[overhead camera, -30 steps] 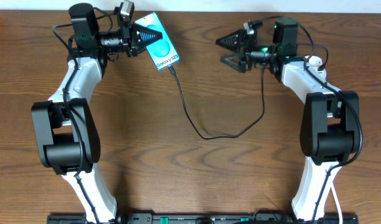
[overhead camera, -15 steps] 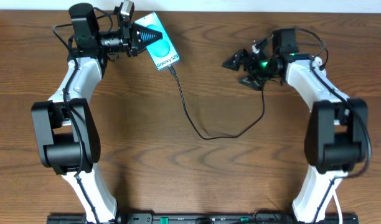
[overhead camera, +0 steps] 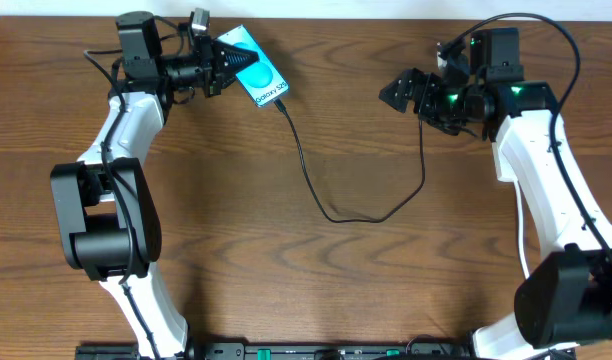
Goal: Plug charger to phone and switch on socket
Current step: 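Lower the phone with the left gripper toward the table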
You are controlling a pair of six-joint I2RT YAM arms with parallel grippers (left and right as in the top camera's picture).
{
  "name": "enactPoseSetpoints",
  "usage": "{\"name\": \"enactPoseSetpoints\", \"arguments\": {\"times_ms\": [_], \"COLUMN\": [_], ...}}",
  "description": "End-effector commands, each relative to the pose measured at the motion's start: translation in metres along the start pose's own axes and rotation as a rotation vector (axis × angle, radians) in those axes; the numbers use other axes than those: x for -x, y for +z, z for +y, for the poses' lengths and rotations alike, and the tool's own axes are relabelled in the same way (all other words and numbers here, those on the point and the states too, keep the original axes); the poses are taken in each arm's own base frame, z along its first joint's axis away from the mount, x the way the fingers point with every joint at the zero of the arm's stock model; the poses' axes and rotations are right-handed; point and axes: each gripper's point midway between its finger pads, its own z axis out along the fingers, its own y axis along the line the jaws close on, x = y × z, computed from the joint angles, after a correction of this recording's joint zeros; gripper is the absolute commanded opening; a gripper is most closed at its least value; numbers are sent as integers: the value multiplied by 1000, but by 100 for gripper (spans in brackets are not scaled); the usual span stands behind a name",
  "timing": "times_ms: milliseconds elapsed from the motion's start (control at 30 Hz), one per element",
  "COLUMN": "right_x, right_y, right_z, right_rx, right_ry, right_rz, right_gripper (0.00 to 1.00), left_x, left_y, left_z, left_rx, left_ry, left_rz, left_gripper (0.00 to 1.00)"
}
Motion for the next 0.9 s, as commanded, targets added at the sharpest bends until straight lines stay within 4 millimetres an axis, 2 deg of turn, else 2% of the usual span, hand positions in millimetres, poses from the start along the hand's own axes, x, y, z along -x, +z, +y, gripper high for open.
{"name": "enactPoseSetpoints", "arguments": {"times_ms": [0,233,400,600,867], "right_x": [1,-4,-6,-12,-19], "right_y": [-14,-16,-16,-15,-9], "right_z": [9,7,7,6,18], "right_rx": [-8,-17,-20,-25,-12], "right_ry": [-50,-46,-42,-44,-71], "right_rz": [-31,-11,-5,14,33], "right_gripper": [99,99,99,99,99], "left_x": [10,-3,-16,-35,-54], "left_y": [-5,-10,-13,-25,-38], "left_z": [6,46,61,92,115], "left_rx": [69,226,288,446,582], "left_ry": [8,-67,-104,-142,-190], "left_rz": [-73,-81,-55,-33,-1], "left_gripper": [7,7,7,7,7]}}
